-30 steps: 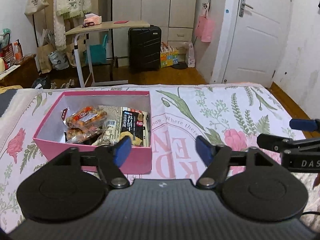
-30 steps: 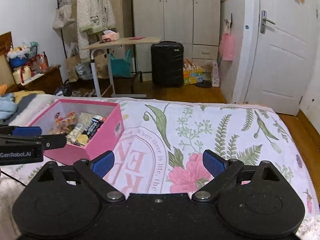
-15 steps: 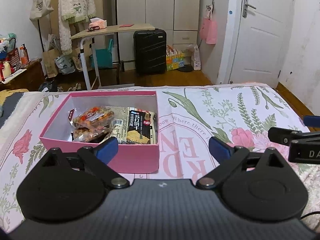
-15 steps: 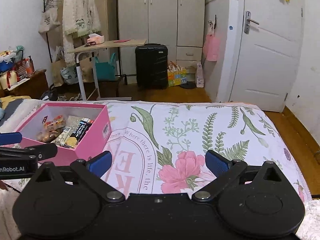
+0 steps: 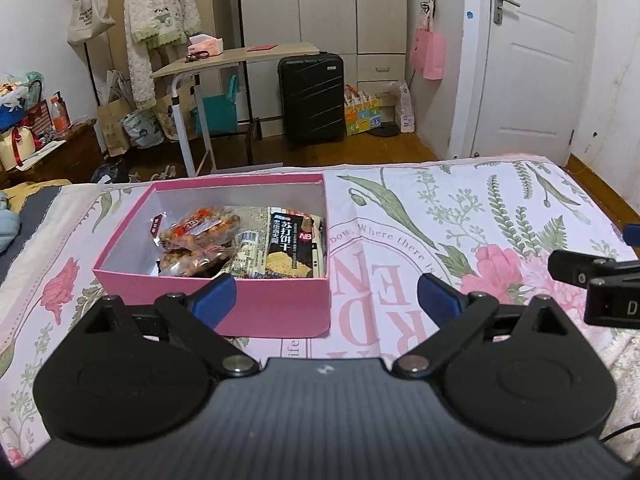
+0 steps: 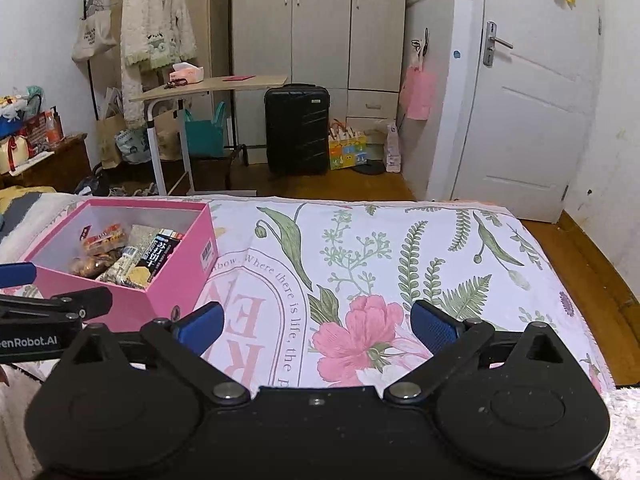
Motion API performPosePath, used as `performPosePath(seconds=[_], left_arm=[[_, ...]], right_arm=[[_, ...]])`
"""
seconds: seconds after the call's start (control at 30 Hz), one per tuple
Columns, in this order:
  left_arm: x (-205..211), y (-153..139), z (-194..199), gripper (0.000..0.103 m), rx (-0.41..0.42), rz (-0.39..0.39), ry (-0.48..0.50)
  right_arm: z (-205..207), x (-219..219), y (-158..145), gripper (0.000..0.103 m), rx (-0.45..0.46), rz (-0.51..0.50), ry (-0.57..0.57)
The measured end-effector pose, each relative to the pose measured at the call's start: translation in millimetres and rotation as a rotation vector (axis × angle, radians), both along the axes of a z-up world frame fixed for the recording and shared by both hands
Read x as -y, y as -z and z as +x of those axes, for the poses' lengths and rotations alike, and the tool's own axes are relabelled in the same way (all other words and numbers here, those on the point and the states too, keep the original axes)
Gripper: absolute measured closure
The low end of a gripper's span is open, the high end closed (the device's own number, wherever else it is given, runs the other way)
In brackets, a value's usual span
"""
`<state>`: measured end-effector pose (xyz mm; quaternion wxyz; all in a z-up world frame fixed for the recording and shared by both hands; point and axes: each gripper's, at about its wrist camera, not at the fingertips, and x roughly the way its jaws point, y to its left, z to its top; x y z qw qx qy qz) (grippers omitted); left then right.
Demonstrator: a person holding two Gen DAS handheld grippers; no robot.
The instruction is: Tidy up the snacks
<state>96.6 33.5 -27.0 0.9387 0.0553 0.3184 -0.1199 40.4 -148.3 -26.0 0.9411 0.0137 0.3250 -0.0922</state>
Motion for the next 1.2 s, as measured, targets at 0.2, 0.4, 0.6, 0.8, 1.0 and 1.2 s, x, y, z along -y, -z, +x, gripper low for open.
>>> performPosePath(seconds=[0.2,0.4,0.6,0.8,1.0,1.2], left_arm=[[-0.8,-0.6,-3.8,0.005,-0.003,0.01,-0.007],[-1.2,0.6,-4.6,0.005,-0.002,0.031,-0.031],[-3.5,1.6,-4.0,0.005,-0.01,0.02,-0.038],[-4.8,1.9,-3.5,0.005,-0.023,0.009,-0.033],[-4.8,1.0,-6.7,0.001,0.0,0.015,-0.047],[-6.1,0.6,-7.0,0.0,0.004,0.013,-0.069]], right_arm=[[-3.0,-2.5,-1.7,0.002,-0.009,-0.017,0.006],[-5.0,-4.2,-2.7,0.002,-0.012,-0.021,0.008],[-4.1,-4.3,-3.0,0.002,-0.019,-0.028,0.016],[-2.8,-4.0,-1.3,0.002,-0.03,-0.029,0.018],[-1.8,-4.2,-0.5,0.002,-0.038,-0.036,0.02],[-1.6,-2.8,1.0,0.002,-0.043,-0.039,0.026]])
